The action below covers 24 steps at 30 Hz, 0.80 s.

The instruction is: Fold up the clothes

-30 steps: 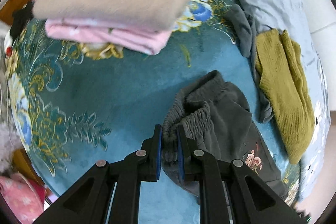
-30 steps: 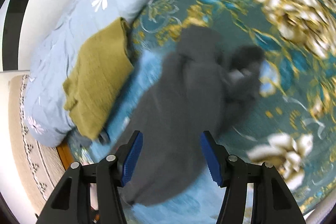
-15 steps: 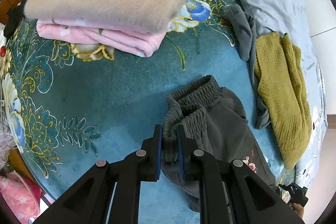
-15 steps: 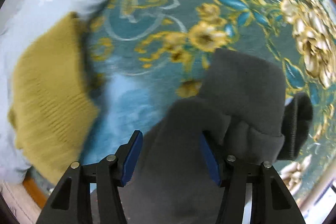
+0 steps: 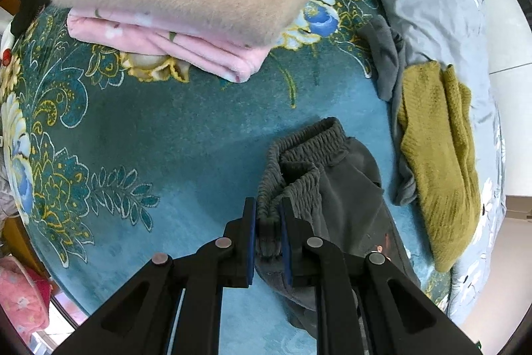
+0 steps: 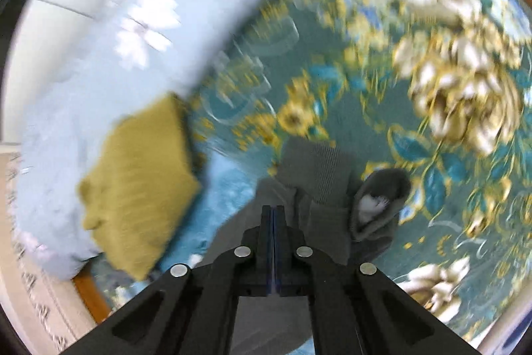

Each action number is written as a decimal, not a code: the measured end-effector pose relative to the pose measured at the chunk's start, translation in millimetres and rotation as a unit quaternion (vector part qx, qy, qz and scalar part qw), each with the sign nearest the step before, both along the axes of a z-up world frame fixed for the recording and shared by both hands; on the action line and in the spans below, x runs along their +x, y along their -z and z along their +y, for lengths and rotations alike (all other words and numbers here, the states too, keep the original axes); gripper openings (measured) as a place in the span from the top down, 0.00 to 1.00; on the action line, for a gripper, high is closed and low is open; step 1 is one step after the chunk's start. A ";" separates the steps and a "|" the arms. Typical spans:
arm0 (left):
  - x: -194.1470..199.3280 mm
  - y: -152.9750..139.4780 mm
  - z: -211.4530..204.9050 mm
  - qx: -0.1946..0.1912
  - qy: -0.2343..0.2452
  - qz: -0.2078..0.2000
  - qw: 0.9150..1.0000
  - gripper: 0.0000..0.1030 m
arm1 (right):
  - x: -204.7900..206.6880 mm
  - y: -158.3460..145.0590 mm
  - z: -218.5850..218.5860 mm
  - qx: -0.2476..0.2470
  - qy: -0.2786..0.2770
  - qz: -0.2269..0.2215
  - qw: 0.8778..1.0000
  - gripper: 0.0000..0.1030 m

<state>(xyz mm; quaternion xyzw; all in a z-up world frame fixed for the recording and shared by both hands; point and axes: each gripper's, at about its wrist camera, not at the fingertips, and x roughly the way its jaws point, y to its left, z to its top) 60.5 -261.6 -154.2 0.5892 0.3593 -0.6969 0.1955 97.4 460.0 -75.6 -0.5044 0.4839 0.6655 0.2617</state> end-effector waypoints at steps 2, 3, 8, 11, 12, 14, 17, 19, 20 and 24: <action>2.3 -1.1 1.2 0.003 0.000 0.004 1.000 0.87 | 1.8 -16.7 2.3 -0.001 -0.014 0.022 1.000 1.00; 3.4 -1.6 1.8 0.005 -0.001 0.006 1.000 0.87 | 1.1 -21.4 1.0 -0.001 -0.021 0.026 0.999 1.00; 10.2 -1.5 0.4 0.020 -0.017 0.006 1.000 0.87 | -2.7 -19.0 -9.7 -0.028 -0.023 0.042 0.998 0.96; 8.9 -2.7 -0.7 0.023 -0.014 0.006 1.000 0.87 | -14.0 5.4 -19.2 -0.047 -0.006 0.030 0.998 0.96; 8.7 -2.5 -1.1 0.024 -0.015 0.007 1.000 0.87 | -18.0 15.9 -21.6 -0.051 -0.002 0.021 0.998 0.93; 7.5 -1.3 -2.7 0.030 -0.020 0.008 0.999 0.87 | -26.0 36.9 -26.3 -0.060 0.006 0.004 0.998 0.69; 5.7 2.0 -5.0 0.034 -0.023 0.006 0.999 0.87 | -38.8 63.7 -28.4 -0.066 0.032 -0.027 0.997 0.39; 4.7 4.9 -6.6 0.035 -0.025 0.002 0.999 0.87 | -47.6 80.0 -28.1 -0.068 0.054 -0.048 0.995 0.39; 4.3 6.0 -7.5 0.035 -0.026 0.001 0.999 0.87 | -52.9 88.7 -25.7 -0.069 0.069 -0.060 0.993 0.38; 2.9 12.2 -10.5 0.033 -0.025 -0.009 0.999 0.86 | -68.0 109.7 -15.8 -0.054 0.117 -0.119 0.984 0.34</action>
